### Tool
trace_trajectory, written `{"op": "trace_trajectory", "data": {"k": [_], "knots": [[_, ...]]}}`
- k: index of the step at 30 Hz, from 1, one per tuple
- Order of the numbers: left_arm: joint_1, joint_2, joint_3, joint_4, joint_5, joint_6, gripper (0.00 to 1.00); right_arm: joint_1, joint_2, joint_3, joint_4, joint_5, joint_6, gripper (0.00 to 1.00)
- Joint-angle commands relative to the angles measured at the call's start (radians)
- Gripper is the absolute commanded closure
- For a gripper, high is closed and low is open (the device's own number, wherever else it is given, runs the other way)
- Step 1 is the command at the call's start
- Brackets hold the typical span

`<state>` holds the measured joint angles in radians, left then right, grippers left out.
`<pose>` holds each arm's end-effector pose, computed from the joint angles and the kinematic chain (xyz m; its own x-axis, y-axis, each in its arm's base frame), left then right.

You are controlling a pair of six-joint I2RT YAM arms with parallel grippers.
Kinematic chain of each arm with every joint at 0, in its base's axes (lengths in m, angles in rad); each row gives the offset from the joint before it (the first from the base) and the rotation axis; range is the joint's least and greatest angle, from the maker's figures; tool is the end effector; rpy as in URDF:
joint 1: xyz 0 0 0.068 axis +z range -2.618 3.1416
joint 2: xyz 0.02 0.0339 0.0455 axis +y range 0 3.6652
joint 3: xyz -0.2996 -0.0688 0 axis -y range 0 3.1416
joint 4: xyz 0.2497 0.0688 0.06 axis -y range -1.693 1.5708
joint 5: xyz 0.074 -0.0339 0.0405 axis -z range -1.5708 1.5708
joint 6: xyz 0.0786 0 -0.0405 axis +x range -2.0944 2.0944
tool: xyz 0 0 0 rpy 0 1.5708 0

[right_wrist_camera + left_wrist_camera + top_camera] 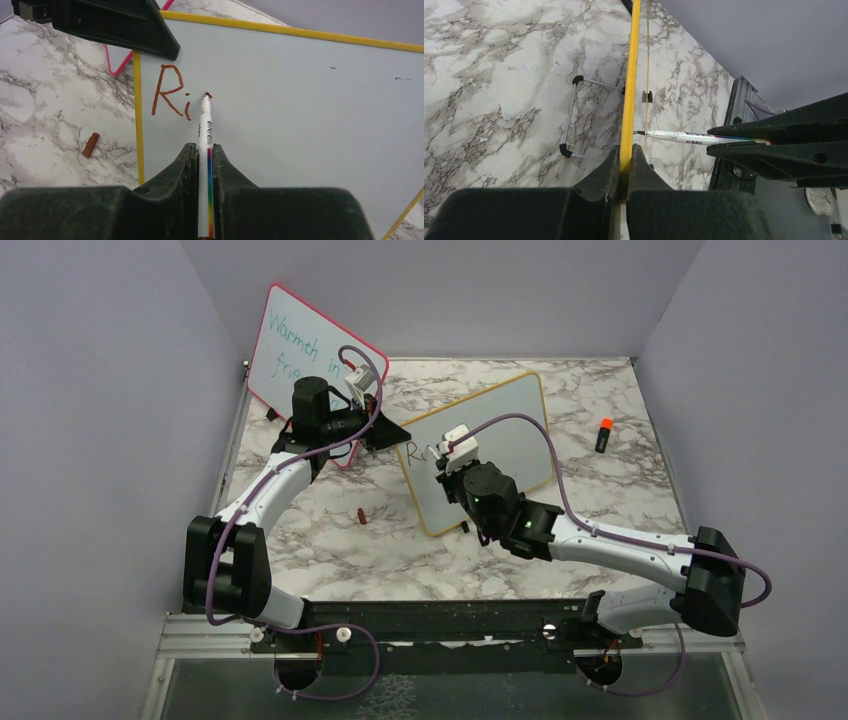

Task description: Write a sentence on the whiteboard

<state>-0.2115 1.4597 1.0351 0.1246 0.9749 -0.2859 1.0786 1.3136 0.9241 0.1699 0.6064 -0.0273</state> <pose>0.3304 -0.1375 0.3282 -0.5285 -0.0484 -0.8476 0.7732 0.3847 -0.5041 0.1968 0.2722 0.3337 -0.0903 -0.2159 -0.9722 -0.4640 0.8729 -0.1507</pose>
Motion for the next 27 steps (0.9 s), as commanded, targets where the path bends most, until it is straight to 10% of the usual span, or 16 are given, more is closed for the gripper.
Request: {"op": "trace_trajectory", "data": {"k": [1,27], "knots": [[-0.014,0.018,-0.017,-0.047,0.01,0.03,1.0,-0.006,0.013,-0.003,0.036,-0.035,-0.004,0.99],[-0.014,0.018,-0.017,-0.048,0.008,0.03,1.0,-0.006,-0.023,-0.026,-0.07,-0.022,0.022,0.99]]}}
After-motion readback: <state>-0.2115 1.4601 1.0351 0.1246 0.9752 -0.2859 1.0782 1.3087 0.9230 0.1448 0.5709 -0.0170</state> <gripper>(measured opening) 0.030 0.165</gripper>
